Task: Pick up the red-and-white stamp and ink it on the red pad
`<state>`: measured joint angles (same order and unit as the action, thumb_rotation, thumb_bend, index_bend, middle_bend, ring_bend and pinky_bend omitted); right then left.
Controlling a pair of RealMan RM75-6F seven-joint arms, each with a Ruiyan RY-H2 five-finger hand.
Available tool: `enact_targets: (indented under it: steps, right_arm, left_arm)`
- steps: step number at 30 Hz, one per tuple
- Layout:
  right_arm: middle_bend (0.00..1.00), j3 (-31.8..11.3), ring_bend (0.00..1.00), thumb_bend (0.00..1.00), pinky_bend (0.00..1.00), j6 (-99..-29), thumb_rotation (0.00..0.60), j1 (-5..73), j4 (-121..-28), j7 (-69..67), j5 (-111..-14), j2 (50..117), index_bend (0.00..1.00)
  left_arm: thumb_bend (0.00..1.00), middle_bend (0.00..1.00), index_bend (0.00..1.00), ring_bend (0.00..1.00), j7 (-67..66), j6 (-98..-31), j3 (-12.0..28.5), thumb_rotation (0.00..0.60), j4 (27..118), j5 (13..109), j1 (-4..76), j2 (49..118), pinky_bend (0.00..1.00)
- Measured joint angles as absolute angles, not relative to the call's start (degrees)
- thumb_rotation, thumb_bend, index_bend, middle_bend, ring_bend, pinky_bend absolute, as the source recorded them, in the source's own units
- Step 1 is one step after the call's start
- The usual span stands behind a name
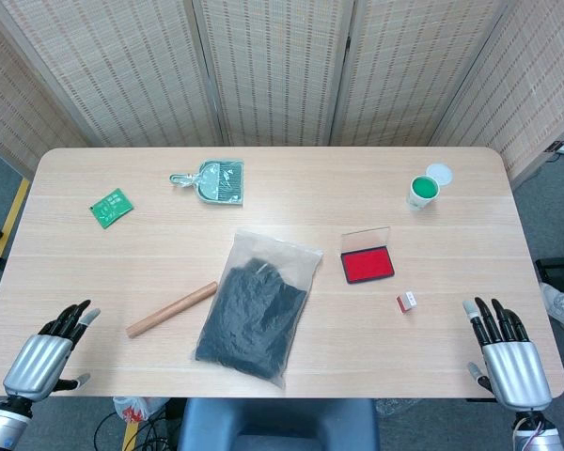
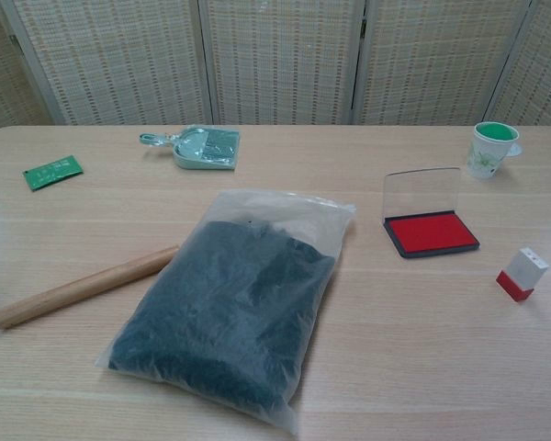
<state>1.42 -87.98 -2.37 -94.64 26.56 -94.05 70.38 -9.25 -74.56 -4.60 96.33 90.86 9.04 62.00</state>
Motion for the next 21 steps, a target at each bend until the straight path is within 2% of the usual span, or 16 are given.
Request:
enact_targets:
  steps: [6, 13, 16, 21]
  right_arm:
    - [0.08, -0.1, 0.04, 0.18, 0.13, -80.24, 0.6, 1.11, -93.74, 26.37, -89.75, 70.72, 0.01]
    - [0.1, -4.6, 0.04, 0.19, 0.13, -62.86, 0.6, 10.83, -93.9, 25.96, -78.42, 69.23, 0.09]
    - [0.1, -6.43, 0.04, 0.2, 0.13, -57.61, 0.6, 15.58, -93.22, 26.29, -74.3, 69.07, 0.12]
    - [0.1, -7.68, 0.04, 0.25, 0.13, -52.75, 0.6, 19.88, -91.44, 27.93, -69.86, 69.56, 0.14]
  left_arm:
    - [0.07, 0.0, 0.07, 0.04, -9.23, -74.35, -4.42, 0.6, 95.98, 90.83, 9.42, 62.11, 0.27]
    - [0.07, 0.0, 0.07, 0.04, -9.16, -73.45, -3.92, 0.6, 95.45, 89.46, 9.98, 62.43, 0.27]
    - [0.07, 0.0, 0.07, 0.04, -9.46, -73.17, -3.73, 0.6, 95.03, 88.97, 10.16, 62.54, 0.27]
    - [0.07, 0.0, 0.07, 0.04, -10.46, -72.03, -3.45, 0.6, 94.54, 87.71, 10.63, 63.07, 0.27]
